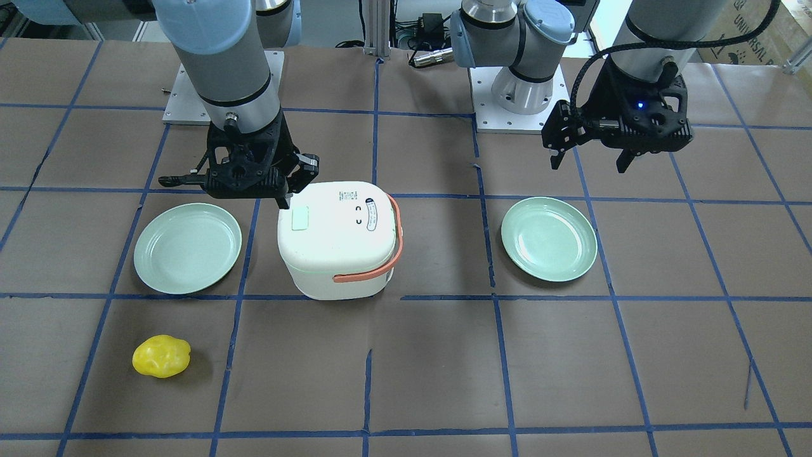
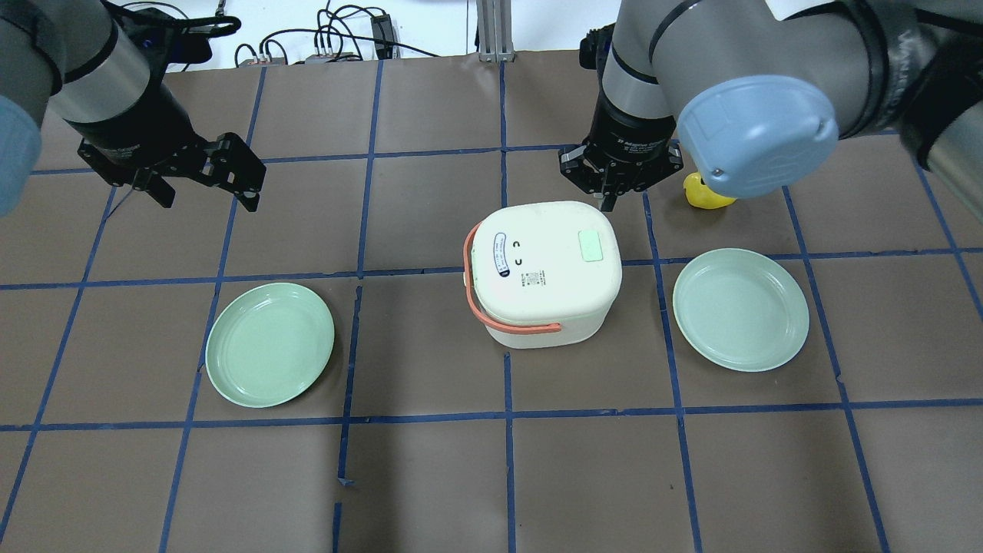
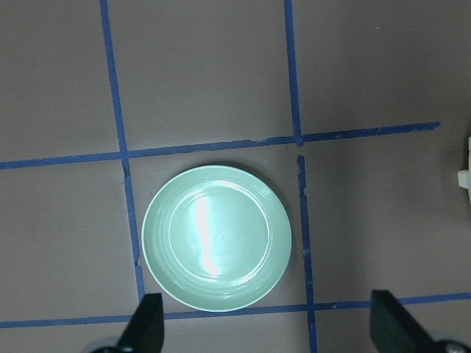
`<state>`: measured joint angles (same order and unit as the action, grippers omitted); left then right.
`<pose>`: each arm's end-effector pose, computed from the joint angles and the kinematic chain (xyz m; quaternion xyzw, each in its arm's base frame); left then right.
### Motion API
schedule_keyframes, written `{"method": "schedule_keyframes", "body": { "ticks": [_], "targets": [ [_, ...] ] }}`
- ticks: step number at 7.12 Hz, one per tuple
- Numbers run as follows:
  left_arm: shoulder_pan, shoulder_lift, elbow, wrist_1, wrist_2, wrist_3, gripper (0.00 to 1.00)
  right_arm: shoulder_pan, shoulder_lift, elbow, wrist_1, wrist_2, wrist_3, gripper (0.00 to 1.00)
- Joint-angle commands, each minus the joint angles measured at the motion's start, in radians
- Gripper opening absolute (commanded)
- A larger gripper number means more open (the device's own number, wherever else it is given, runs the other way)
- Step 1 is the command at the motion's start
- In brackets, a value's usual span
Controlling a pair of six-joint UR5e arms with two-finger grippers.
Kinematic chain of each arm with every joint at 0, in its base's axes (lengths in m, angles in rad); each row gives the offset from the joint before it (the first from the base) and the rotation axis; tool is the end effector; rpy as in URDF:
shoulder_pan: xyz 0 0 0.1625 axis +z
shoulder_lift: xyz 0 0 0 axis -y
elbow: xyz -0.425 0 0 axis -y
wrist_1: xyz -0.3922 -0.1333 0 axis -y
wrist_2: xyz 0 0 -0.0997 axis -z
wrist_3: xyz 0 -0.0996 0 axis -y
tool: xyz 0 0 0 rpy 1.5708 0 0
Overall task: Press rice cooker button
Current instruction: 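Lower the closed right gripper onto the green lid button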
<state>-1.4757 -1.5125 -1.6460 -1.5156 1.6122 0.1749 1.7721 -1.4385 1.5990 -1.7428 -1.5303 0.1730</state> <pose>-0.0839 -0.4810 0.4845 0.0395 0.9988 -0.0162 0.0231 0.2433 -0.5056 0.4227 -0.0143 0.9997 -0.0019 0.0210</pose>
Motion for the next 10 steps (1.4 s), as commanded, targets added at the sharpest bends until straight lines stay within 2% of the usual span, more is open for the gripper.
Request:
{"method": "schedule_keyframes", "body": {
  "ticks": [1,3,10],
  "targets": [
    [0.000,0.000,0.000,0.000,0.000,0.000,1.00,0.021,0.013,0.024,-0.004,-0.043,0.002,0.05],
    [0.000,0.000,0.000,0.000,0.000,0.000,1.00,0.021,0.013,0.082,-0.088,-0.044,0.003,0.05],
    [0.000,0.000,0.000,0.000,0.000,0.000,1.00,0.041,0.021,0.127,-0.154,-0.041,0.039,0.05]
  ]
}}
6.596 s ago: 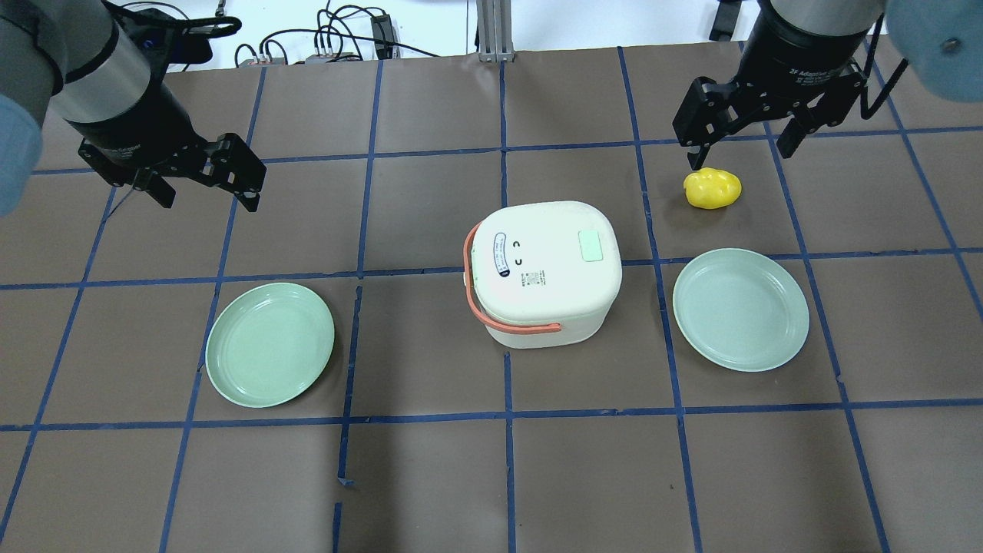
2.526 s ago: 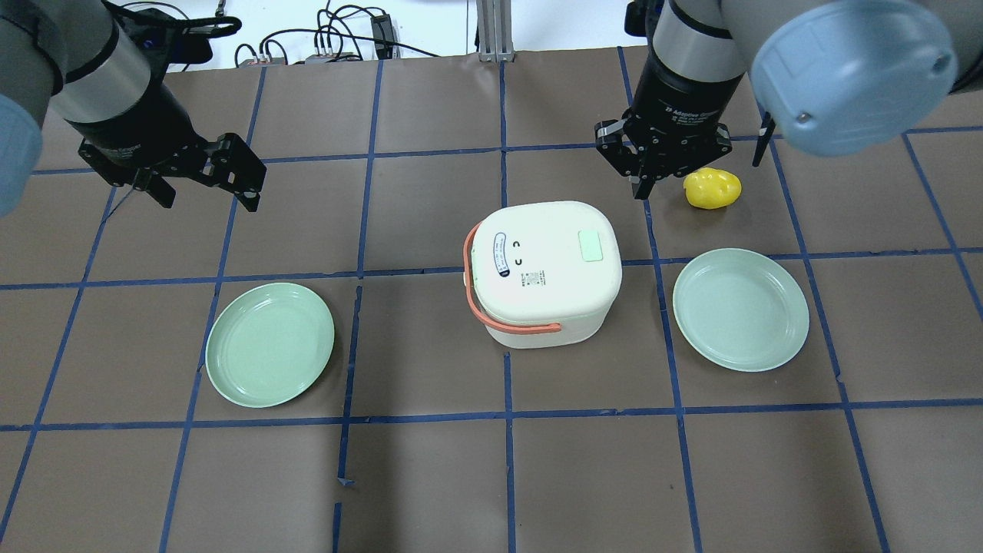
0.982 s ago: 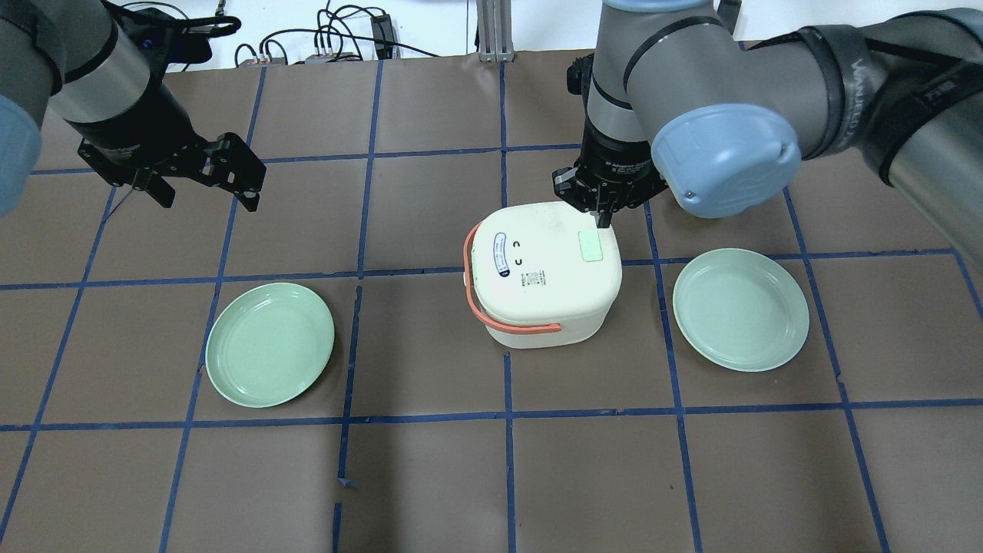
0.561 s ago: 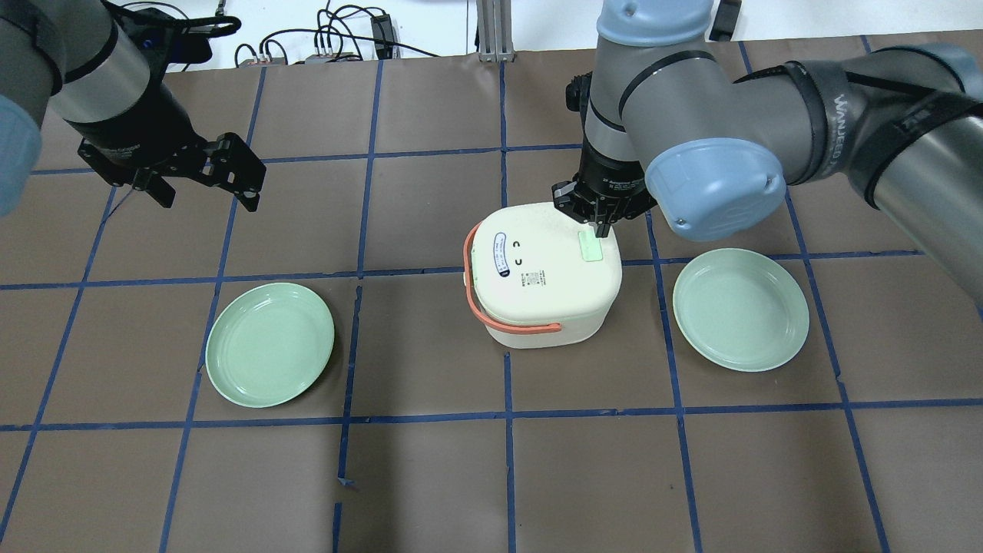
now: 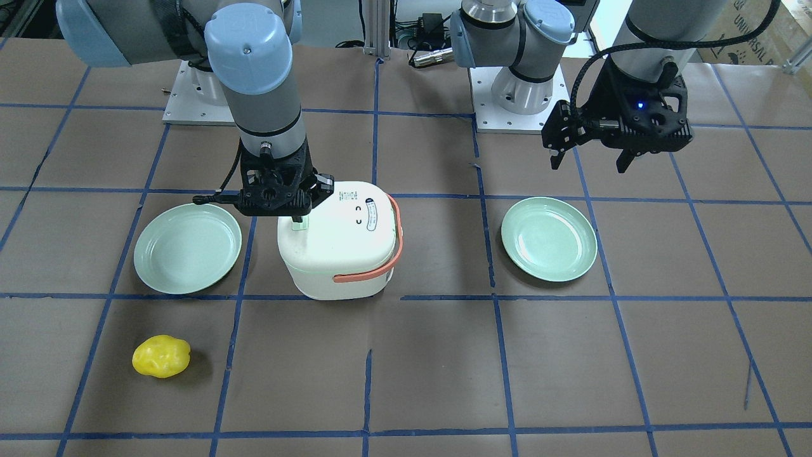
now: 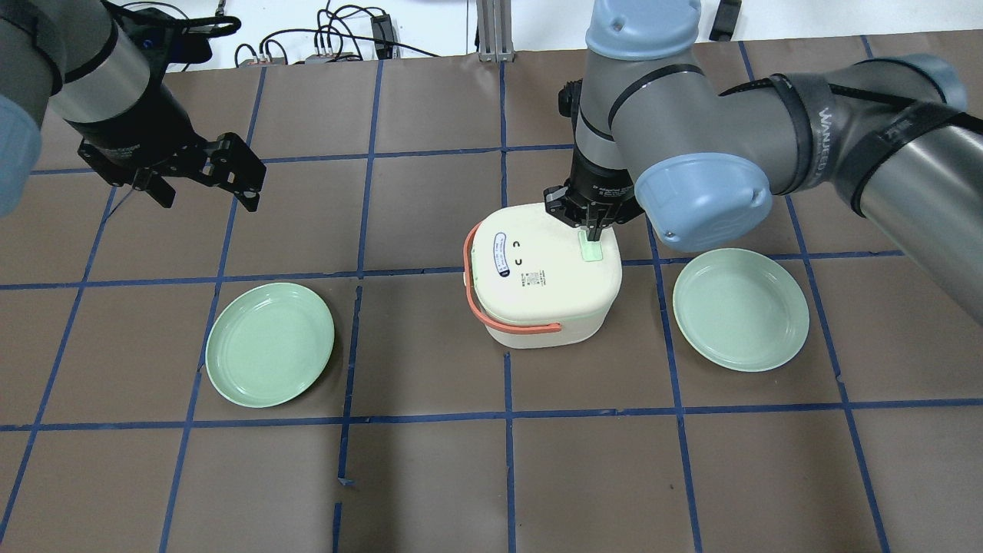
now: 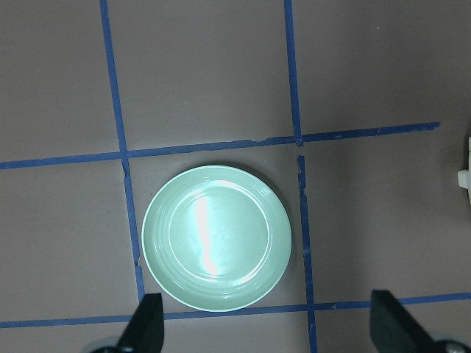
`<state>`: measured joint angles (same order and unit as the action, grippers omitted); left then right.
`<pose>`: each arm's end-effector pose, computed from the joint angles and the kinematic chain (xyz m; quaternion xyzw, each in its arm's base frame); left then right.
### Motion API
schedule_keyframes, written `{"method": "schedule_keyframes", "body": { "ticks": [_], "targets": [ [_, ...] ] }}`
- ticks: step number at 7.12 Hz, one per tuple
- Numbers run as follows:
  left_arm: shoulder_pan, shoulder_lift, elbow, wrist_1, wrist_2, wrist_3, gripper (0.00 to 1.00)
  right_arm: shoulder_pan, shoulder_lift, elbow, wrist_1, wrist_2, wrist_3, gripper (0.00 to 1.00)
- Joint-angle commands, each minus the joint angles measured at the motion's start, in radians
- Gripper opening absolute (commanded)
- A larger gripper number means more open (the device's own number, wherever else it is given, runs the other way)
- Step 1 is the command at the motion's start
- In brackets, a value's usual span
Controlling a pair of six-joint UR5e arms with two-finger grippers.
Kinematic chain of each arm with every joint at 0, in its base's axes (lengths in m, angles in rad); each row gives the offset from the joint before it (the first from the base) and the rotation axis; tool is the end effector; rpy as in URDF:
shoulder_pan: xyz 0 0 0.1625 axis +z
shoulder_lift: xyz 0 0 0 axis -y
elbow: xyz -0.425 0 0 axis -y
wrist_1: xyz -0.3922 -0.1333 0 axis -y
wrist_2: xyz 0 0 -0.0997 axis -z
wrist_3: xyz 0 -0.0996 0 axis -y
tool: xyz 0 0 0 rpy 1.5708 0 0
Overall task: Press rice cooker button
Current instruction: 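Lower the closed right gripper onto the green lid button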
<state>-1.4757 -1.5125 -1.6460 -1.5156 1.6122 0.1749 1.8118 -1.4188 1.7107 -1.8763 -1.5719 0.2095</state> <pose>-0.0839 -0.4810 0.4845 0.0395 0.9988 -0.0162 0.0231 0.2585 -0.4936 0.3715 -0.0157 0.9999 -0.0068 0.0010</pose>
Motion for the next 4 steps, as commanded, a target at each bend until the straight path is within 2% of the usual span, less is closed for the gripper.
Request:
{"method": "schedule_keyframes", "body": {
  "ticks": [1,4],
  "targets": [
    [0.000,0.000,0.000,0.000,0.000,0.000,1.00,0.001,0.001,0.023,-0.030,0.001,0.002,0.05],
    [0.000,0.000,0.000,0.000,0.000,0.000,1.00,0.001,0.003,0.023,-0.032,0.000,-0.002,0.05]
  ]
}}
